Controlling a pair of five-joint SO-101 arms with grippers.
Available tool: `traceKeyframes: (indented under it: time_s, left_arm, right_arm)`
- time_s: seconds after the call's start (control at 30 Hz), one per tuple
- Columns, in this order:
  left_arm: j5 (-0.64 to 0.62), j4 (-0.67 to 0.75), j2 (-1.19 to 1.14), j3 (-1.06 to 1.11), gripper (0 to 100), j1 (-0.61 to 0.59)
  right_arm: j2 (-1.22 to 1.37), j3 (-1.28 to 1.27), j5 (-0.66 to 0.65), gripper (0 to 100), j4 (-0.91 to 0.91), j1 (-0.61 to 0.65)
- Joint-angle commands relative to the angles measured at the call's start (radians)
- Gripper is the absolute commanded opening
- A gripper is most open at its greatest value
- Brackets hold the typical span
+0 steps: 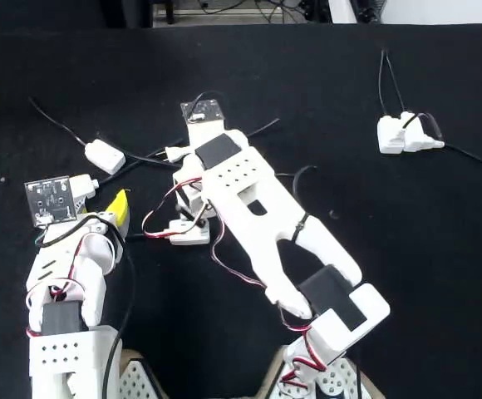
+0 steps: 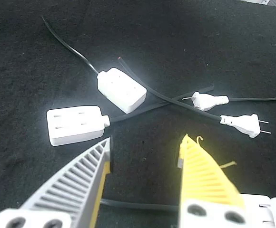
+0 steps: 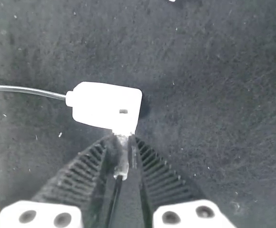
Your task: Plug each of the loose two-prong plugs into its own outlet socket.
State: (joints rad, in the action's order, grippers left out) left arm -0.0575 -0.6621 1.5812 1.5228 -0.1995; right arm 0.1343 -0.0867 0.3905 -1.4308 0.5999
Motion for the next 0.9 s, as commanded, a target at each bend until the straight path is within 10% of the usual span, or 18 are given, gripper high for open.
traceKeyframes:
  time_s: [0.0, 0.47, 0.87]
  left_arm:
    - [-0.002, 0.005, 0.011, -0.013, 23, -0.001]
    - [0.000, 0.005, 0.011, -0.015, 23, -0.001]
    - [0.000, 0.005, 0.011, -0.013, 23, -0.002]
  right_arm:
    - [-0.001, 0.062, -0.006, 1.1, -0.011, -0.023]
    - [0.018, 0.202, -0.095, 1.1, -0.152, -0.023]
    - [-0.025, 0.410, -0.420, 10.0, -0.173, -0.163]
